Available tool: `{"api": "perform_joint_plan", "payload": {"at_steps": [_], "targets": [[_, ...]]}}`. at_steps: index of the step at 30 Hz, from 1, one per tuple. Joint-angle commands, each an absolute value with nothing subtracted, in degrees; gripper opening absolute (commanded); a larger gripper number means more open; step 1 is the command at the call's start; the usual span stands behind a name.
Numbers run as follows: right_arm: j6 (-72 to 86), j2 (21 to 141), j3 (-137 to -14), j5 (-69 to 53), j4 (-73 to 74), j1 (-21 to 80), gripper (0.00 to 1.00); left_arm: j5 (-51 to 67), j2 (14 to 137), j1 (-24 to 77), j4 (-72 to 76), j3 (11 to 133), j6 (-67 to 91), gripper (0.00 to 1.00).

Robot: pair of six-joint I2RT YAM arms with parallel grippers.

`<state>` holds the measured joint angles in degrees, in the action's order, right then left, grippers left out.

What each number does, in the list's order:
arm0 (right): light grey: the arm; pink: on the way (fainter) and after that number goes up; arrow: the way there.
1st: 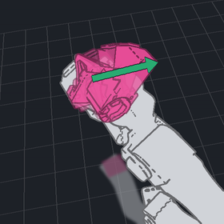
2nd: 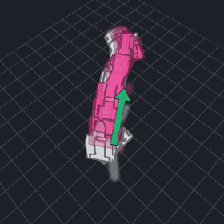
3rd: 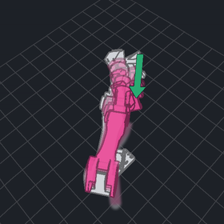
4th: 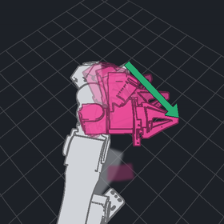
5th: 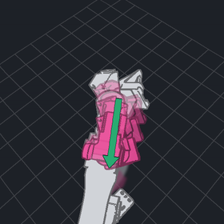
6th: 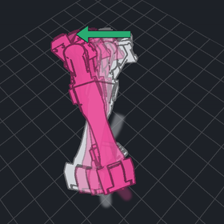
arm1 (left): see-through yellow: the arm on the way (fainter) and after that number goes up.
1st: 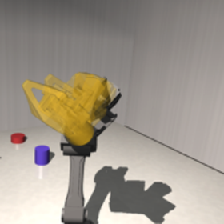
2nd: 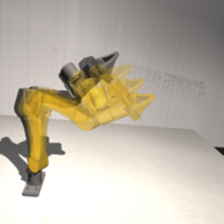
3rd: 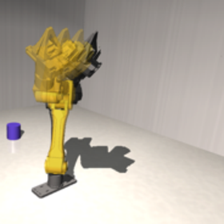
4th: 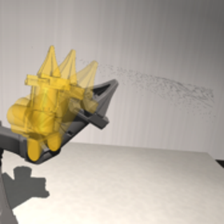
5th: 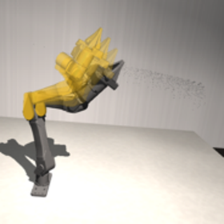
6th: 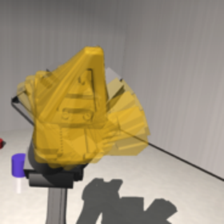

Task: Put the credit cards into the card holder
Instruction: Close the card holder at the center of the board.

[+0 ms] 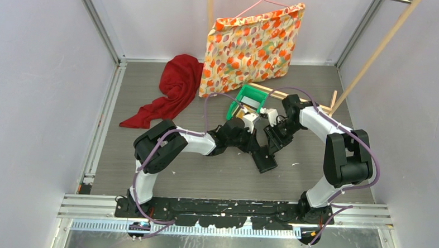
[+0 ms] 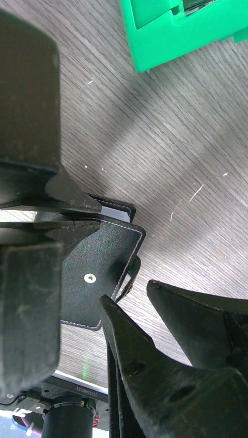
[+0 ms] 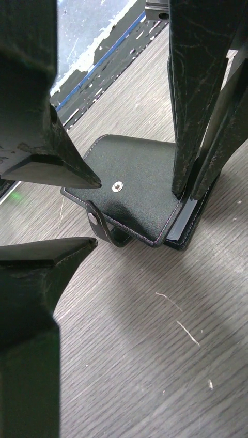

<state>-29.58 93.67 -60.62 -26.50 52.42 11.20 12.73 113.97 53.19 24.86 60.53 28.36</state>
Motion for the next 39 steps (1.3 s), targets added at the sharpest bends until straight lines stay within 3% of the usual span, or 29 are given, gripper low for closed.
{"api": "perform_joint_plan", "payload": {"at_steps": [1, 7, 16, 22, 39], "targets": [[-28.94, 92.98, -61.70, -27.14, 52.49, 11.96, 0.44, 9.91, 114.85, 53.37, 19.29, 59.90, 27.53, 0.00], [-28.40, 93.17, -61.83, -25.29, 52.15, 12.32, 0.31, 10.19, 114.93, 53.37, 19.42, 59.98, 27.77, 0.00], [-27.60, 93.86, -62.05, -24.06, 51.86, 12.32, 0.22, 10.27, 114.85, 53.34, 19.60, 59.71, 27.85, 0.00], [-27.77, 93.30, -62.49, -25.17, 52.48, 12.30, 0.01, 10.16, 114.81, 53.35, 19.60, 59.69, 27.89, 0.00], [-26.95, 92.87, -63.26, -33.67, 53.93, 10.90, 0.01, 9.28, 114.40, 53.35, 19.98, 59.09, 29.10, 0.00]]}}
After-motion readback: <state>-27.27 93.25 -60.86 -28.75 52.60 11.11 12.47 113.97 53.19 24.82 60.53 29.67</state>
